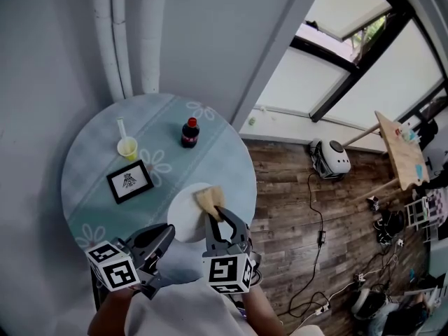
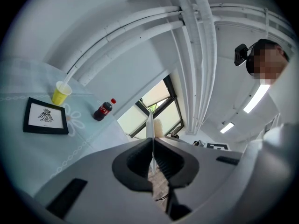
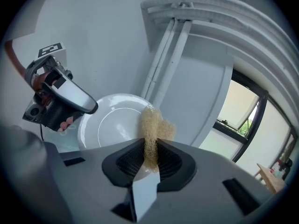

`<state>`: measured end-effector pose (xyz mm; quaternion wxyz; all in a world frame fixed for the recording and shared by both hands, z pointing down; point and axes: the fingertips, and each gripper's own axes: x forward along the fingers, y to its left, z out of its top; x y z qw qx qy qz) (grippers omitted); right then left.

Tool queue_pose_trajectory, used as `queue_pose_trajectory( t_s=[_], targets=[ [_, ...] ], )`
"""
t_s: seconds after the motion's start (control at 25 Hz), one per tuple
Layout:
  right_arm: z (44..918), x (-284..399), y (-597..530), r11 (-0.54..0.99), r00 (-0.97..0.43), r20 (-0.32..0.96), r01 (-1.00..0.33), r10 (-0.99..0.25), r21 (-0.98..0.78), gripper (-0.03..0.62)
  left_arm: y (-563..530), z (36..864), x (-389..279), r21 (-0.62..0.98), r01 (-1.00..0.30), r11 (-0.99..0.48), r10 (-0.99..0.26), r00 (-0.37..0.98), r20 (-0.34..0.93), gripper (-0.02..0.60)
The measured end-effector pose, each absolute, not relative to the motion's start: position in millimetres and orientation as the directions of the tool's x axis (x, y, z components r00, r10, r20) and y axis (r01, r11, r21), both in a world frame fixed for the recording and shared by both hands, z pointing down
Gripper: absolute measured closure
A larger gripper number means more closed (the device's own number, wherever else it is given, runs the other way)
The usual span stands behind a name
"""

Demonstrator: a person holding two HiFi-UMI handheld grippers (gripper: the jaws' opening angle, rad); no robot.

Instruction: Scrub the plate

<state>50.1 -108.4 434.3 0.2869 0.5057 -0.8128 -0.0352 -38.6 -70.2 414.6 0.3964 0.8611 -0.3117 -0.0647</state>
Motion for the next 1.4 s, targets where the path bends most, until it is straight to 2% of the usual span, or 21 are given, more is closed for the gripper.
queue_pose_trajectory(
  t_s=[0.68,1.4],
  targets=[
    [410,9,-102,0.588,-0.443,0.396,-0.692,-0.804,0.419,0.526,-71,411,-36,0.716,-0.492,-0.495,-0.591,0.795,0.137,0.566],
    [416,-32,-80,0.687,-0.499,0.473,-0.547,-0.726,0.478,0.526,-87,402,-61,0.769,-0.465,-0.438,-0.664,0.744,0.073,0.566]
  ],
)
